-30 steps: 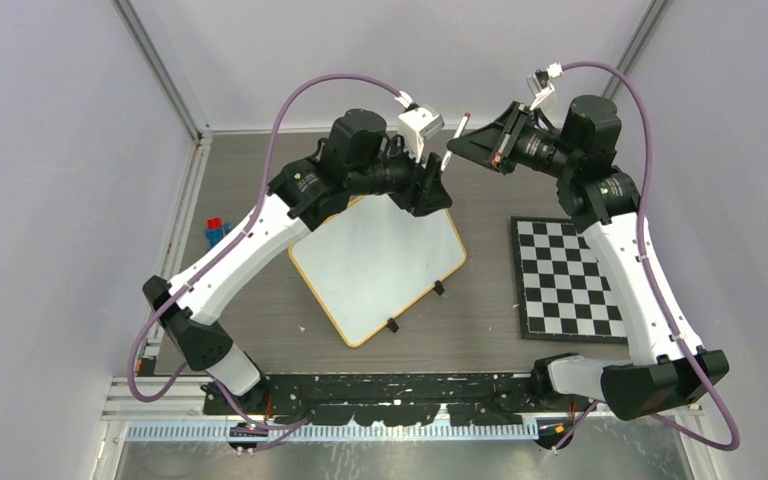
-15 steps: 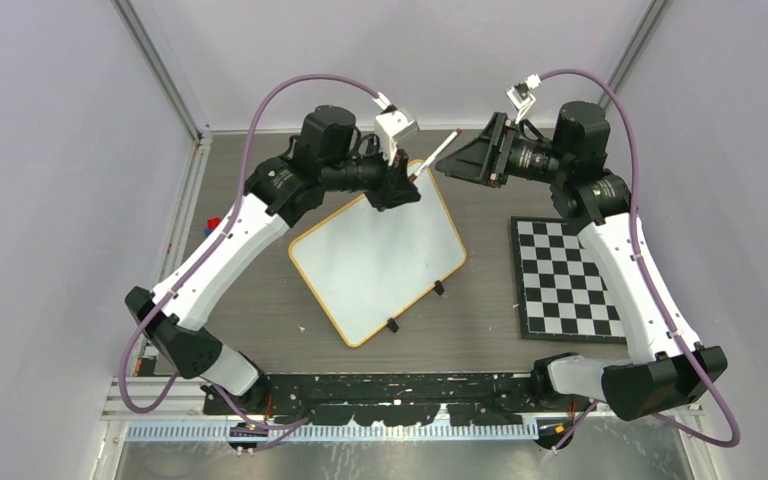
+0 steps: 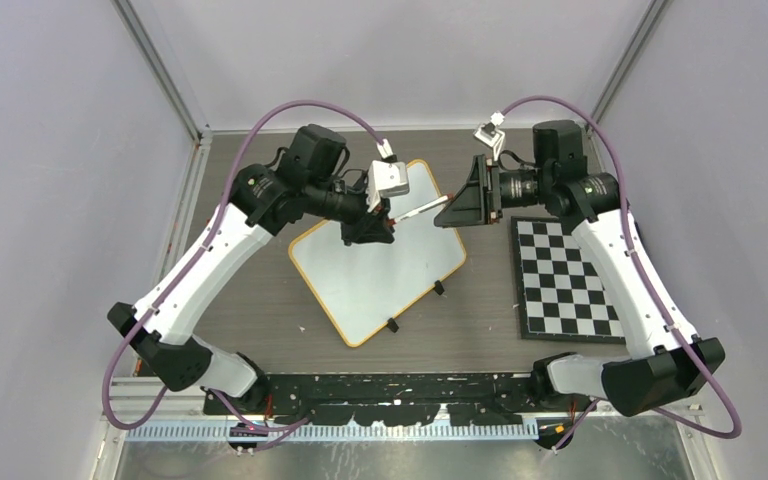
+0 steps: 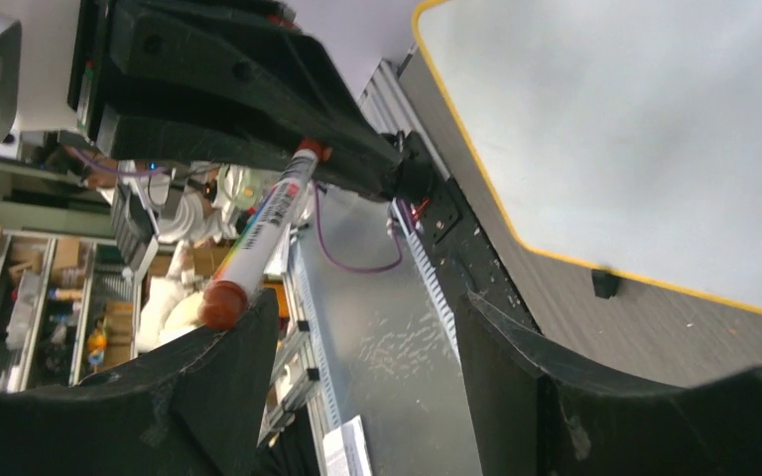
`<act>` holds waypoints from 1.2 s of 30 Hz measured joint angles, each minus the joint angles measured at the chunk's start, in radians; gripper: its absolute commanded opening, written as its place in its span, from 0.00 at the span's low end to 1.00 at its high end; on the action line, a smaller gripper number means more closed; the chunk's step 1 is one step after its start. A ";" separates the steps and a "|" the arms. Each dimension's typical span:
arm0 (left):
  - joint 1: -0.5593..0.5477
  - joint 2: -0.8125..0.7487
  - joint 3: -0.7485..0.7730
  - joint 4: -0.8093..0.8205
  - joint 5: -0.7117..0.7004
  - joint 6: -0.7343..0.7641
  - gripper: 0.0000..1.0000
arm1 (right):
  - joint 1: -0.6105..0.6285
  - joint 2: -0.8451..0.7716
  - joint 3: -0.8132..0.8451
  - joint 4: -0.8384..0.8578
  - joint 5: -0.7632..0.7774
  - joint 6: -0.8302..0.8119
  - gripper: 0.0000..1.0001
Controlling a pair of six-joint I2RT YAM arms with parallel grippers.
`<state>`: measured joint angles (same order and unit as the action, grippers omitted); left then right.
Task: Write a sentence on the whiteboard
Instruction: Open the whiteboard marker at the center of the board.
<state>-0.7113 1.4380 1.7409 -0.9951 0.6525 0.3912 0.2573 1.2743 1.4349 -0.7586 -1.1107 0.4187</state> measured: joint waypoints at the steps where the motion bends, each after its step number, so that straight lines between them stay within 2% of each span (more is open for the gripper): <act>1: 0.000 0.000 0.000 -0.017 0.000 0.013 0.00 | 0.009 0.000 0.001 -0.013 -0.005 -0.008 0.66; 6: -0.021 0.015 0.002 -0.089 0.004 0.073 0.00 | 0.057 0.004 0.013 -0.054 -0.013 -0.039 0.61; 11: -0.048 0.031 0.002 -0.117 0.006 0.089 0.00 | 0.088 0.009 0.028 -0.057 -0.006 -0.050 0.41; 14: -0.053 0.031 0.002 -0.122 0.008 0.088 0.00 | 0.102 0.011 0.029 -0.056 0.008 -0.046 0.35; 26: -0.094 0.073 0.024 -0.148 -0.004 0.110 0.00 | 0.139 0.023 0.029 -0.050 0.033 -0.041 0.34; 33: -0.096 0.074 0.026 -0.152 -0.020 0.115 0.00 | 0.156 0.023 0.023 -0.085 0.051 -0.081 0.44; 36: -0.096 0.075 0.026 -0.156 -0.024 0.115 0.00 | 0.161 0.022 0.023 -0.108 0.056 -0.105 0.45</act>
<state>-0.8070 1.5127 1.7664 -1.1507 0.6281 0.5064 0.4183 1.2964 1.4582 -0.8661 -1.0550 0.3134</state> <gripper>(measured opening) 0.151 0.444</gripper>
